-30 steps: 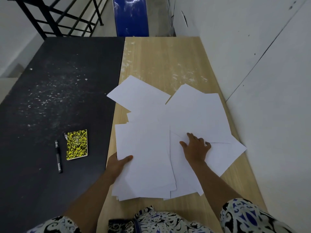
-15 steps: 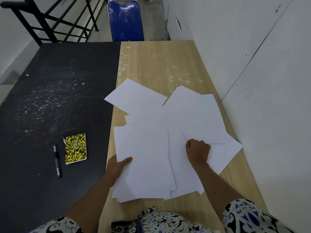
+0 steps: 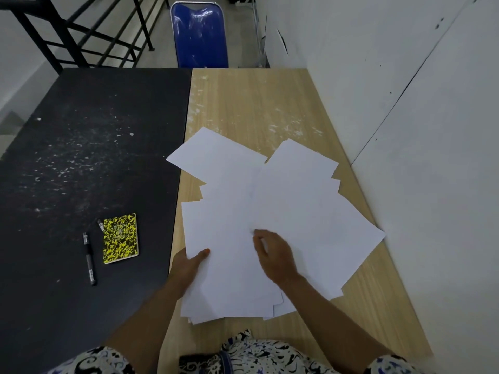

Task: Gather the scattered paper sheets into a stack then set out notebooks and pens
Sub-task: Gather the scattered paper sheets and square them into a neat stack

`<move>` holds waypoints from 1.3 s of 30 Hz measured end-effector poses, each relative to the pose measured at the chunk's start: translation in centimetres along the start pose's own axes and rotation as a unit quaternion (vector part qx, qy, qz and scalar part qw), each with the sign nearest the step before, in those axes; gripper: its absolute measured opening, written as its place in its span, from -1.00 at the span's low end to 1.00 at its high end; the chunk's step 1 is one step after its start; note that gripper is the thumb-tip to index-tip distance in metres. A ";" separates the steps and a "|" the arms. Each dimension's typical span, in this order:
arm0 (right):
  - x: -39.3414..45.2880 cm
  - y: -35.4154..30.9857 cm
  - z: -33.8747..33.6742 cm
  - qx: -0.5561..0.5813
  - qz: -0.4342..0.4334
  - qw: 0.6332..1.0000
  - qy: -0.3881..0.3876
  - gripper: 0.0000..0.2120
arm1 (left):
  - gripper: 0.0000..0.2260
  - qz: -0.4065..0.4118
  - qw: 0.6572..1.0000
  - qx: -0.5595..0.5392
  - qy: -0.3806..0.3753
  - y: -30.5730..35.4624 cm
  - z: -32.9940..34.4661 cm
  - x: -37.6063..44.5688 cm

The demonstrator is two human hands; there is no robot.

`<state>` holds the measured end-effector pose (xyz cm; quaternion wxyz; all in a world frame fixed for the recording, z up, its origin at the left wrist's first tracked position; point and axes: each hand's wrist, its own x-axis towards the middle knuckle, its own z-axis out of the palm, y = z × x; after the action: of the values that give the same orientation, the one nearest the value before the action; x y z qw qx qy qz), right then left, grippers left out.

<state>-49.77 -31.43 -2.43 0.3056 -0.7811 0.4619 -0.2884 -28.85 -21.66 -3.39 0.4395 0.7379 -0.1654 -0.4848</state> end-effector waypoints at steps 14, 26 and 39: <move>-3.7 -0.6 2.4 -0.069 0.004 0.993 -0.094 -0.44 | -0.53 -0.004 1.000 -0.001 -0.004 0.7 0.0 -0.7; -2.1 -2.6 4.3 -0.218 0.035 0.947 -0.233 -0.23 | -0.61 -0.001 1.000 -0.007 -0.016 0.5 -0.3 -0.8; 5.5 4.4 -1.3 -0.260 0.196 0.942 -0.087 -0.36 | -0.71 -0.060 0.993 -0.098 0.023 0.3 -3.2 0.4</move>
<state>-50.83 -38.35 -3.94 0.1817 -0.7492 0.6365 -0.0237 -25.88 -20.54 -2.89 0.4835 0.7106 -0.0625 -0.5074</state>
